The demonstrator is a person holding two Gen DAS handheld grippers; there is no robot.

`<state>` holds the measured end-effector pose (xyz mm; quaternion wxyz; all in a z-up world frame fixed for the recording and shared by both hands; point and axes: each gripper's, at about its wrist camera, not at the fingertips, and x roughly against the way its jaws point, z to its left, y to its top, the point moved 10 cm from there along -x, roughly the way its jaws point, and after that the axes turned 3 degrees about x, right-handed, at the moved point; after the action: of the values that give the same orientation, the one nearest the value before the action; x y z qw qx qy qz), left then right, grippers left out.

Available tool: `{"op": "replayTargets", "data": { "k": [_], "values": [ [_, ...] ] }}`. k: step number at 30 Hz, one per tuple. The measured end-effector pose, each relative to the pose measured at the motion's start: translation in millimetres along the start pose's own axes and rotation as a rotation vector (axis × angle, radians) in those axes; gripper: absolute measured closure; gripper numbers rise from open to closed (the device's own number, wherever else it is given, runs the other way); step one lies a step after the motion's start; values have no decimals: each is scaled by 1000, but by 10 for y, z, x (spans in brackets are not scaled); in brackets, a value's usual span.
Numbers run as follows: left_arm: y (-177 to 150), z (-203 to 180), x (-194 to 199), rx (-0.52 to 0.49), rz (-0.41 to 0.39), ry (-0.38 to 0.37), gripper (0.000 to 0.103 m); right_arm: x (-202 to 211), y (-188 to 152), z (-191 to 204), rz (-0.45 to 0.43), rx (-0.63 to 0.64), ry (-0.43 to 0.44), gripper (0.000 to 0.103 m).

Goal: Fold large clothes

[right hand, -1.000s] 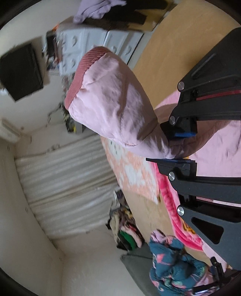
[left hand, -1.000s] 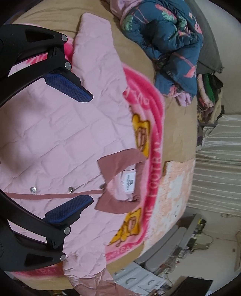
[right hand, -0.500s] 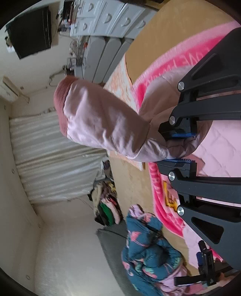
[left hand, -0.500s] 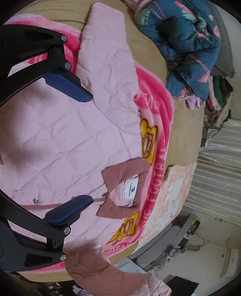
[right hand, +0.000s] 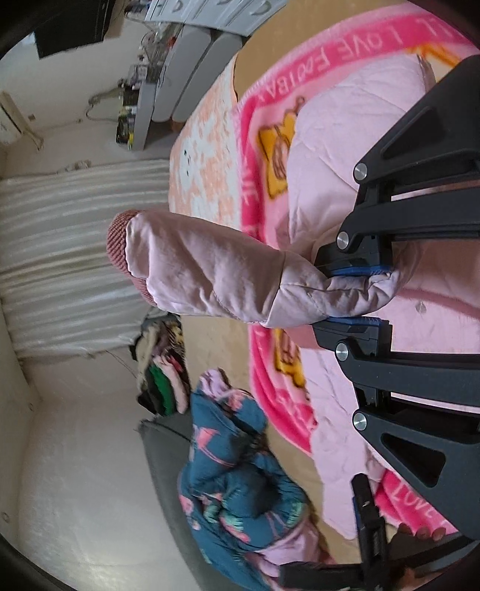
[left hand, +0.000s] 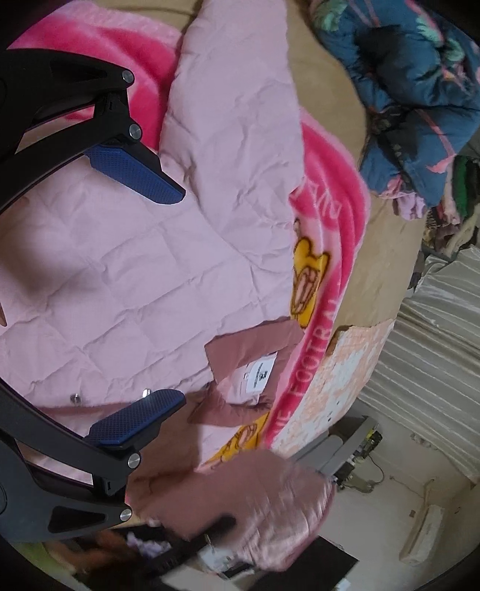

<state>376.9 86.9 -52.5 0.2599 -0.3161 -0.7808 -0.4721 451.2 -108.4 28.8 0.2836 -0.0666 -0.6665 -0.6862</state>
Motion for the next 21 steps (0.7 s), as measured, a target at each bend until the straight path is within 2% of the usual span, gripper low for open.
{"op": "replayTargets", "data": {
  "k": [6, 11, 14, 18, 20, 21],
  "values": [
    [12, 92, -17, 66, 7, -57, 9, -376, -344, 424, 66, 87, 1, 87],
    [-3, 99, -44, 133, 25, -141, 9, -662, -726, 700, 136, 155, -9, 87],
    [-30, 104, -65, 161, 36, -173, 9, -773, -950, 873, 178, 174, 21, 81],
    [-69, 96, -107, 185, 52, -209, 9, -855, -1177, 1055, 235, 200, 58, 69],
    [-103, 96, -145, 196, 63, -219, 9, -861, -1248, 1109, 263, 196, 87, 58],
    [-120, 95, -169, 197, 67, -221, 9, -852, -1283, 1143, 282, 184, 118, 45]
  ]
}}
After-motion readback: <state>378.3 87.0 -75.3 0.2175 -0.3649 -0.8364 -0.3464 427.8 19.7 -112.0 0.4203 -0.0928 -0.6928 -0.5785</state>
